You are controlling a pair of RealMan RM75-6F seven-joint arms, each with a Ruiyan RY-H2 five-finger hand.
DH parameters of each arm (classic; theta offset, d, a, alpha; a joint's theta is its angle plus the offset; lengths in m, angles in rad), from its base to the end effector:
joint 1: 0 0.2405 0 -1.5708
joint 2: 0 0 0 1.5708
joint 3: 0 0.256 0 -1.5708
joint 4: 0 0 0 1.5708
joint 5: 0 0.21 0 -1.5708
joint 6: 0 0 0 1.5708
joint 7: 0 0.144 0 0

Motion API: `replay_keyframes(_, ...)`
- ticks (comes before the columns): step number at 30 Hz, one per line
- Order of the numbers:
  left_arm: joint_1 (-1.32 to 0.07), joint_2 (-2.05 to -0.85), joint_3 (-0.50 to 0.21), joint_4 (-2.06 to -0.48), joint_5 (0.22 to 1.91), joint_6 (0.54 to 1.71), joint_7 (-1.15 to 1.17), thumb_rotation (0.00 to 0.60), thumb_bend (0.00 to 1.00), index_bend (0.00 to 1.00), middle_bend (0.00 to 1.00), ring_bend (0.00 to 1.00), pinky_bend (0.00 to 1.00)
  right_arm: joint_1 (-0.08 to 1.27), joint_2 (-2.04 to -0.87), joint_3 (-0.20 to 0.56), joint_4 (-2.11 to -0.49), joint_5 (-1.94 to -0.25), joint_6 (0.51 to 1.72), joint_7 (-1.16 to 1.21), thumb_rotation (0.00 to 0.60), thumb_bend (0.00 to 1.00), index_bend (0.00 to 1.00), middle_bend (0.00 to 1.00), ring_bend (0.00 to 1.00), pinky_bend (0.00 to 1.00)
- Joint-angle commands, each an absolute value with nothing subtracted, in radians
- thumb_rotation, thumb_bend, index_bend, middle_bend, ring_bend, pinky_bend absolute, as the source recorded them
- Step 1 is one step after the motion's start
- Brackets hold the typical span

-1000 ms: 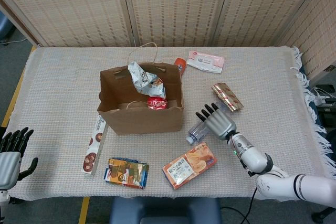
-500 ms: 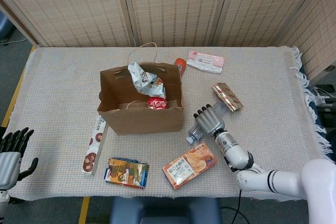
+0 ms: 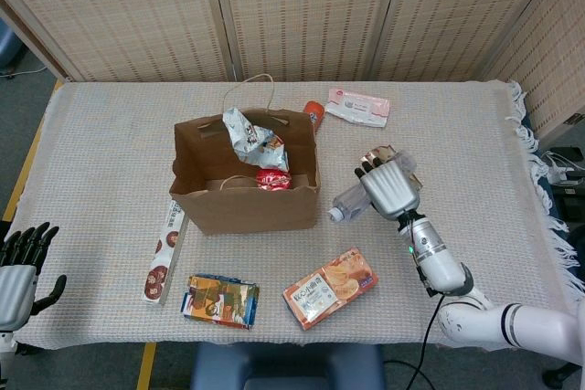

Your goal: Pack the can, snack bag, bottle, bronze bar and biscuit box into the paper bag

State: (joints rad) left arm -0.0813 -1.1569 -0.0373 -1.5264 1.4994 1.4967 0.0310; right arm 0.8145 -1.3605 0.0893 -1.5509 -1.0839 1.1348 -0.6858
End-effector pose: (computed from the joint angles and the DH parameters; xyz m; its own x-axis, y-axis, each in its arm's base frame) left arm -0.3256 0.1784 0.1551 0.4665 0.0010 0.8845 0.8845 -0.0001 -0.4665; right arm -0.1523 -0.3639 0.0553 0.7677 0.0545 0.6385 -0.5820 -0.3577 0.7303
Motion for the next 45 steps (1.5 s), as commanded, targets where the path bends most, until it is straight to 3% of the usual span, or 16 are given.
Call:
replay_keyframes(1,-0.081,-1.157,-0.037,-1.527,1.500,1.497,0.032,0.600,0.39,0.05,0.00,0.00,0.00,0.761,-1.311,0.197,-1.637,-1.117,1.286,-0.599,0.600,0.31,0.73,0.62,0.63,0.66)
replay_keyframes(10,-0.081,-1.159,-0.039,-1.526,1.499,1.498,0.036,0.600,0.39,0.05,0.00,0.00,0.00,0.794,-1.409,0.447,-1.740,-1.069,1.466,-0.481,0.600,0.31,0.72,0.62,0.63,0.66)
replay_keyframes(20,-0.081,-1.160,-0.039,-1.521,1.501,1.499,0.030,0.600,0.39,0.05,0.00,0.00,0.00,1.000,-1.695,0.577,-1.666,-1.026,1.517,-0.555,0.600,0.31,0.71,0.62,0.63,0.66)
replay_keyframes(28,-0.081,-1.157,-0.037,-1.518,1.502,1.498,0.014,0.600,0.39,0.05,0.00,0.00,0.00,1.130,-1.859,0.603,-1.534,-1.029,1.506,-0.579,0.600,0.31,0.71,0.62,0.63,0.66)
replay_keyframes(39,-0.081,-1.155,-0.035,-1.515,1.506,1.498,0.006,0.600,0.39,0.05,0.00,0.00,0.00,1.128,-1.939,0.549,-1.447,-0.969,1.449,-0.610,0.600,0.31,0.70,0.62,0.62,0.66)
replay_keyframes(43,-0.081,-1.155,-0.035,-1.515,1.506,1.498,0.007,0.600,0.39,0.05,0.00,0.00,0.00,1.104,-1.909,0.558,-1.528,-0.831,1.412,-0.740,0.600,0.31,0.61,0.61,0.55,0.62)
replay_keyframes(45,-0.081,-1.156,-0.035,-1.515,1.506,1.498,0.010,0.600,0.39,0.05,0.00,0.00,0.00,1.098,-1.888,0.580,-1.588,-0.753,1.406,-0.803,0.600,0.31,0.50,0.56,0.47,0.57)
